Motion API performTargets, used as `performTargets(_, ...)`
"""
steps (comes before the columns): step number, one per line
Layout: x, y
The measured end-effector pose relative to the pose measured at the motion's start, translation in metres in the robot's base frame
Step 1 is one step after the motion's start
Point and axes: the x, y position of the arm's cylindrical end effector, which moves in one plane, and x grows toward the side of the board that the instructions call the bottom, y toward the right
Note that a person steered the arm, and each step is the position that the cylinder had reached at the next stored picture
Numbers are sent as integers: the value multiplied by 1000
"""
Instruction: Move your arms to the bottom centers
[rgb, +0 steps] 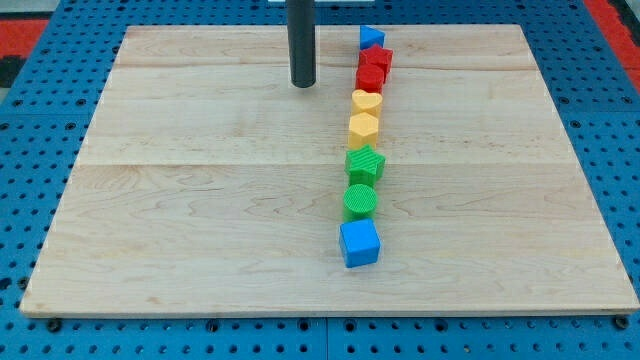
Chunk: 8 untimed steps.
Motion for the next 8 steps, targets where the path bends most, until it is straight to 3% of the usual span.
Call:
performTargets(7, -1, -2)
performTargets(8, 30, -6)
